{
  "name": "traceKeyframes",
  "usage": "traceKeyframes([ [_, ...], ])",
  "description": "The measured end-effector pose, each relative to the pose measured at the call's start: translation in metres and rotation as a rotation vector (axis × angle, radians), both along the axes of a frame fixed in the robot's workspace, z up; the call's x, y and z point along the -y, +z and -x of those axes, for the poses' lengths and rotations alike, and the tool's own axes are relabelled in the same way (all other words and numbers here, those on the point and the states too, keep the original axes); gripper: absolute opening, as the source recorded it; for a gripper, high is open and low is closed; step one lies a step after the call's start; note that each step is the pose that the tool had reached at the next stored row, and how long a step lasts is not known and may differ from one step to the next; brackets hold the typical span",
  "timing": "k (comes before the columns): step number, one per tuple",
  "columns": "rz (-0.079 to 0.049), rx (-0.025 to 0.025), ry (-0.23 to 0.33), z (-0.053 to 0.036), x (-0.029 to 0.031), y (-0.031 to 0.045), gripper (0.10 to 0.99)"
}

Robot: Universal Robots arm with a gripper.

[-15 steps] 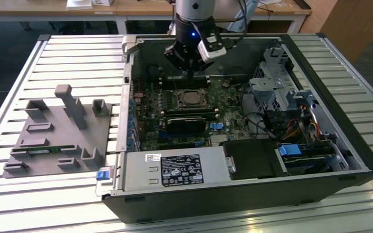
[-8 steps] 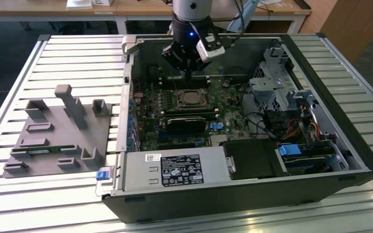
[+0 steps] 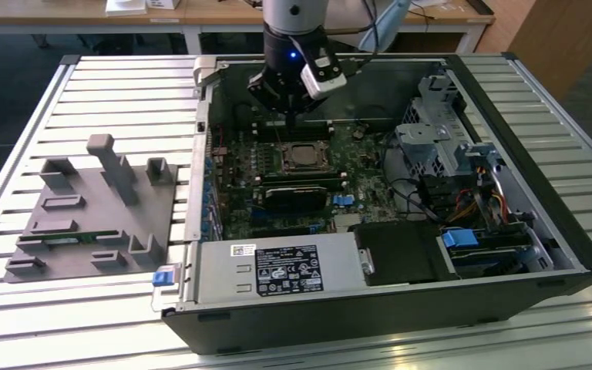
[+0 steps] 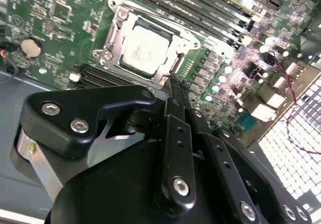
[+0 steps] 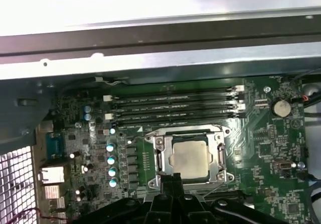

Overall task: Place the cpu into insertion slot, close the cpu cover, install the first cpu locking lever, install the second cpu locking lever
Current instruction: 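Install the first cpu locking lever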

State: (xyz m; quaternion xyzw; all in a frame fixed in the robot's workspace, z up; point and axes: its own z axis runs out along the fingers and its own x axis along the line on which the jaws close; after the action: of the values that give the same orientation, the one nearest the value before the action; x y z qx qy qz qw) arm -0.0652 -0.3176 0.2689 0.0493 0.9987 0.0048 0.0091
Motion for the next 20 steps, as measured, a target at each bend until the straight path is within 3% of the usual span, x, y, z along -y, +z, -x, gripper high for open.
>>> traceKeyframes([
  [5,0.000,0.0098,0.003,0.0089,-0.0021,-0.0043,0.106],
  [9,0.000,0.0203,0.021,0.0097,-0.0022,-0.0052,0.106],
  [14,-0.001,0.0231,0.087,0.0098,-0.0022,-0.0058,0.106],
  [20,-0.001,0.0277,0.093,0.0152,-0.0024,-0.0062,0.106],
])
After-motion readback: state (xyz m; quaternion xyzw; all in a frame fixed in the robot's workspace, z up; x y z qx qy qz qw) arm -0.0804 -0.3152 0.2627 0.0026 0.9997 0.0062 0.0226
